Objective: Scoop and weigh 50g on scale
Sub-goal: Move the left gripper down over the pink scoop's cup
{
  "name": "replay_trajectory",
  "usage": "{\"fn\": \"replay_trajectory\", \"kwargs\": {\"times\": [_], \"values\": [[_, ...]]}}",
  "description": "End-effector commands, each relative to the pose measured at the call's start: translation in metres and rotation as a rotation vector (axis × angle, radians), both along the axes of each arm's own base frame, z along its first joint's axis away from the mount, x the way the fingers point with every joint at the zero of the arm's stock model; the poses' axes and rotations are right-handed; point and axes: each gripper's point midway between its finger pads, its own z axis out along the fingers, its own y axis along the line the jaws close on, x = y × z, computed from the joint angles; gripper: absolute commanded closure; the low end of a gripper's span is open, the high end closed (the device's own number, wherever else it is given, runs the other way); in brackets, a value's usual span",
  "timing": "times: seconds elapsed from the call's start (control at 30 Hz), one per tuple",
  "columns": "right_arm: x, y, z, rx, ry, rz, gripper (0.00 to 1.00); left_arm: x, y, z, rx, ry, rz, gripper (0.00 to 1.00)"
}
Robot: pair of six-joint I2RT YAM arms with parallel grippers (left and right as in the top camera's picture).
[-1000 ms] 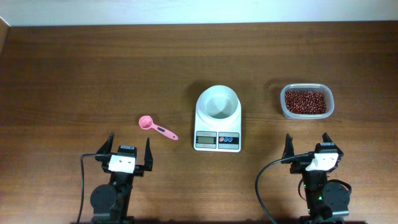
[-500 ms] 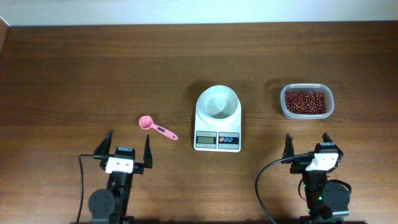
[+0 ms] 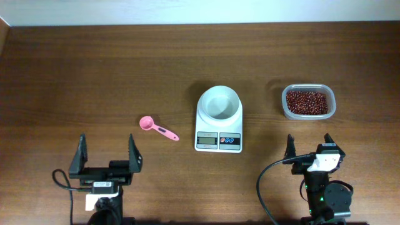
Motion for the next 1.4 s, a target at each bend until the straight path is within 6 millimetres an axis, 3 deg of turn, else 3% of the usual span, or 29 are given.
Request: {"fn": "replay_trajectory", "kwargs": {"times": [0.0,0.2,0.3,0.33,0.53,0.67,0.8,0.83,0.93,1.03,1.13,1.23,1.37], "values": [[0.000,-0.001,-0.002,-0.001,-0.002,-0.008,0.01,-0.012,0.008,0.027,-0.024,-0.058,0.036,0.01],[0.000,-0.001,-0.002,-0.001,-0.002,-0.008,0.01,-0.004,0.016,0.069,-0.053,-0.040,0.071,0.01],[0.000,-0.001,-0.002,-0.001,-0.002,-0.008,0.01,0.020,0.027,0.079,-0.087,0.070,0.125,0.01],[0.000,-0.001,-0.002,-0.001,-0.002,-0.008,0.01,0.038,0.028,0.085,-0.086,0.153,0.132,0.01],[0.000,-0.001,-0.002,-0.001,-0.002,-0.008,0.01,0.093,0.029,0.108,-0.071,0.440,0.143,0.01],[0.000,-0.001,-0.002,-0.001,-0.002,-0.008,0.01,0.126,0.029,0.103,-0.057,0.682,0.149,0.01],[0.000,-0.001,-0.002,-0.001,-0.002,-0.008,0.01,0.138,0.012,0.066,-0.023,0.914,0.054,0.01],[0.000,-0.001,-0.002,-0.001,-0.002,-0.008,0.01,0.137,-0.001,0.047,-0.009,0.993,-0.023,0.01],[0.000,-0.001,-0.002,-0.001,-0.002,-0.007,0.01,0.132,-0.023,0.017,0.000,1.118,-0.158,0.01],[0.000,-0.001,-0.002,-0.001,-0.002,-0.007,0.01,0.133,-0.037,-0.008,-0.006,1.220,-0.248,0.01],[0.000,-0.001,-0.002,-0.001,-0.002,-0.007,0.01,0.124,-0.069,-0.028,-0.024,1.317,-0.464,0.01],[0.000,-0.001,-0.002,-0.001,-0.002,-0.007,0.01,0.128,-0.077,-0.037,-0.036,1.348,-0.527,0.01],[0.000,-0.001,-0.002,-0.001,-0.002,-0.007,0.01,0.130,-0.077,-0.076,-0.099,1.515,-0.532,0.01]]}}
